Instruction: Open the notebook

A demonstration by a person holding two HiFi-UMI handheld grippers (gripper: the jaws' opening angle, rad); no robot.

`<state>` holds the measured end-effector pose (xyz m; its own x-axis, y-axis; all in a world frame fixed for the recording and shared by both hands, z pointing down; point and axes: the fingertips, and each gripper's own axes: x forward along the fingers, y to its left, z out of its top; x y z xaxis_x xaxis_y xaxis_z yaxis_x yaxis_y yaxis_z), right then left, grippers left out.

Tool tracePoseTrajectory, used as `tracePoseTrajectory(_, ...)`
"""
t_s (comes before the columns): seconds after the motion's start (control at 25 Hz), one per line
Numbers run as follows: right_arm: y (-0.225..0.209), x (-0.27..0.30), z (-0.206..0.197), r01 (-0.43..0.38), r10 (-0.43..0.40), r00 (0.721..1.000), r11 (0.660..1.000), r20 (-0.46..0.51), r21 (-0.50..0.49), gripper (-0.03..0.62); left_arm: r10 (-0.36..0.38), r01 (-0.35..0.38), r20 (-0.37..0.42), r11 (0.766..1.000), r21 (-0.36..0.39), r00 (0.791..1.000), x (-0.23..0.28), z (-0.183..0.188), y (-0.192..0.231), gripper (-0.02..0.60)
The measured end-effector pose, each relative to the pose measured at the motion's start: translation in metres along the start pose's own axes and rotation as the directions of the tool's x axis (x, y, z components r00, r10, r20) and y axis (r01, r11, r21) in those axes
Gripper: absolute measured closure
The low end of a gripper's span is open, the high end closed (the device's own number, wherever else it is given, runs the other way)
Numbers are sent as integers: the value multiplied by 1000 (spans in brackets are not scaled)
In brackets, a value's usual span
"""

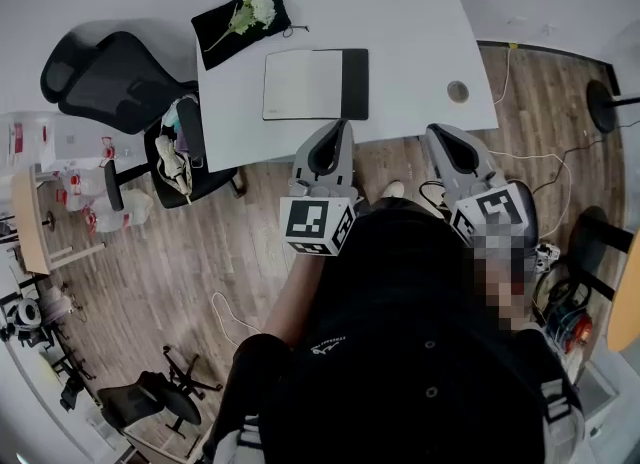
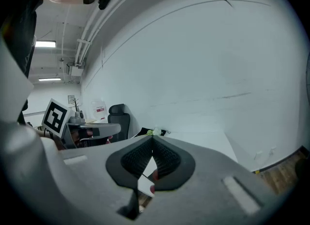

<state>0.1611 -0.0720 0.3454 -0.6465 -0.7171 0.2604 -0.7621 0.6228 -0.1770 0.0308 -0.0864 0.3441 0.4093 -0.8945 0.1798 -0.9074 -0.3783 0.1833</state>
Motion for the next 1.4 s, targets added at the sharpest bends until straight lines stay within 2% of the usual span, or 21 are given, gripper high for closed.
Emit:
tracePoseTrajectory(0.44,-2,-16,51,14,-7,992,998,125,-57,589,34,-38,86,998,40,996,-17,39,2,575)
tracePoseTrajectory(0.64,-6,-23,70,39,-35,984,999,176,-22,589,52,-55,110,998,25,993,-23,47,2,575)
tracePoseTrajectory(0.88,1,-27,79,22,-17,980,1000,201,-20,589,61,-64,127,998,16,990,-24,52,-2,575)
tracePoseTrajectory(1.4,8,-24,85,11,-5,975,1000,221,-22,589,43,-52,126,996,72,991,-19,61,-1,575)
